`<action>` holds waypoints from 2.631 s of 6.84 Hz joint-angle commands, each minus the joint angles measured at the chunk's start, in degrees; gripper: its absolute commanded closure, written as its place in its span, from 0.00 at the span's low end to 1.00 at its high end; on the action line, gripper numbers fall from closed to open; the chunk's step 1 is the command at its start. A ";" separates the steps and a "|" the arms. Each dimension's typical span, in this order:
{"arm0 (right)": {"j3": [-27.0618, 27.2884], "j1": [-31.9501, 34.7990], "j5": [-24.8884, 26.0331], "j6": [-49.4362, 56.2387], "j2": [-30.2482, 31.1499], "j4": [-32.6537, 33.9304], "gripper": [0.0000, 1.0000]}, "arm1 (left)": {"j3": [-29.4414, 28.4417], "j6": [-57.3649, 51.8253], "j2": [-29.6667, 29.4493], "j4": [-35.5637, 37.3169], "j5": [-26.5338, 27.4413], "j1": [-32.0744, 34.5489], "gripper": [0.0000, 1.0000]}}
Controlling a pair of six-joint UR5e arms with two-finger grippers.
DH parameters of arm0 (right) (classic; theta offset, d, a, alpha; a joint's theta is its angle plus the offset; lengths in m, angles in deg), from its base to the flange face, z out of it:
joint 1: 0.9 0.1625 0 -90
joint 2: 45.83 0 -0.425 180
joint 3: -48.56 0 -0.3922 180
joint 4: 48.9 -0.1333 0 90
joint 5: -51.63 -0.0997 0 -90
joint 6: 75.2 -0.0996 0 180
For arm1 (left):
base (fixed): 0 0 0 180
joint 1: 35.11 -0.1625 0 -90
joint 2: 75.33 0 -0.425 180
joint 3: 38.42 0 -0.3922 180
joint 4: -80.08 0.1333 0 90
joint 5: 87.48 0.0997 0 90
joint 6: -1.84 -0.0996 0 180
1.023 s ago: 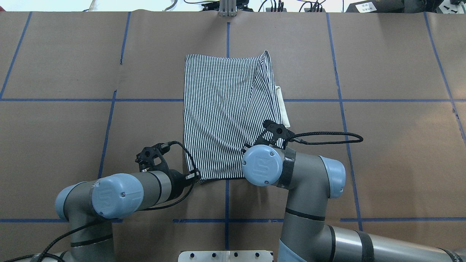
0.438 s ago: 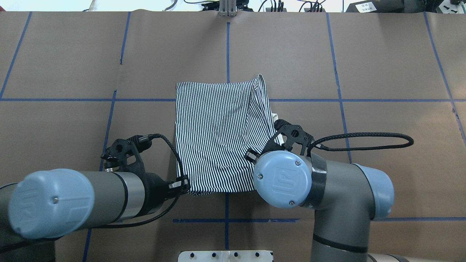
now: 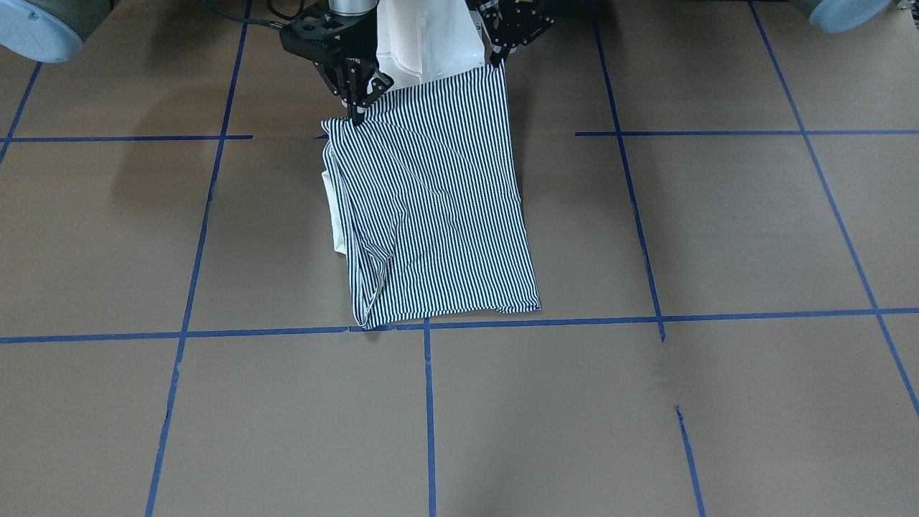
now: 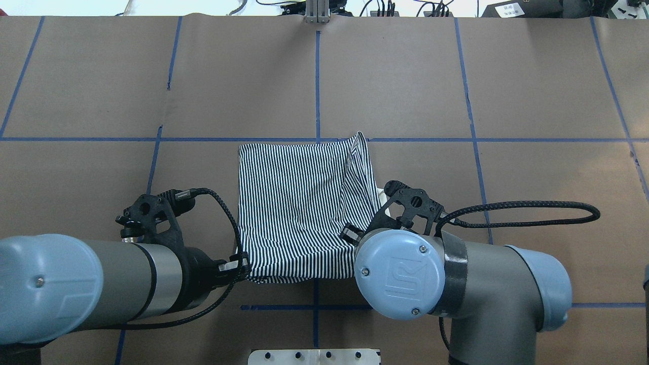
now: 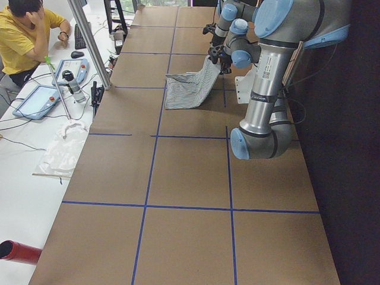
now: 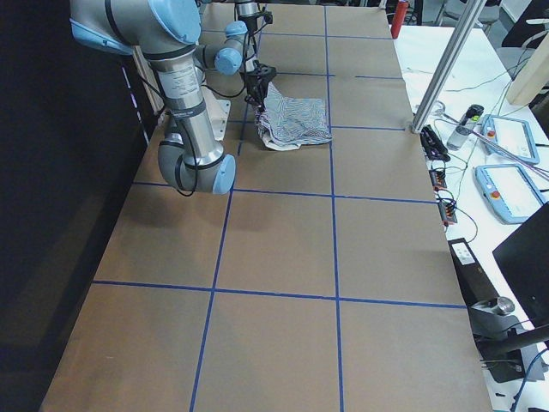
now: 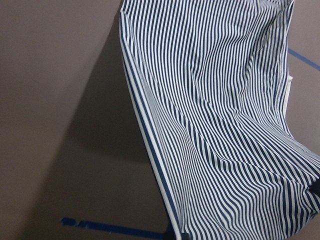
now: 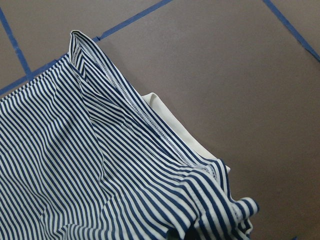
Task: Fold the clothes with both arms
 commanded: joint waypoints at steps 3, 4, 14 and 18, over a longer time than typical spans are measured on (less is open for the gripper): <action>-14.68 6.06 -0.22 2.31 -7.88 -6.92 1.00 | -12.39 -9.08 -5.40 -0.13 -0.20 8.24 1.00; -21.52 8.35 -0.31 3.88 -9.72 -12.03 1.00 | -14.52 -11.89 -6.64 -0.48 -0.29 10.96 1.00; -40.40 13.55 -1.28 10.46 -14.05 -24.03 0.01 | -43.28 -19.65 -11.57 -22.37 -0.38 19.95 0.72; -38.39 15.31 -7.08 12.95 -15.89 -22.63 0.00 | -35.90 -35.12 -6.57 -23.69 -6.70 21.97 0.00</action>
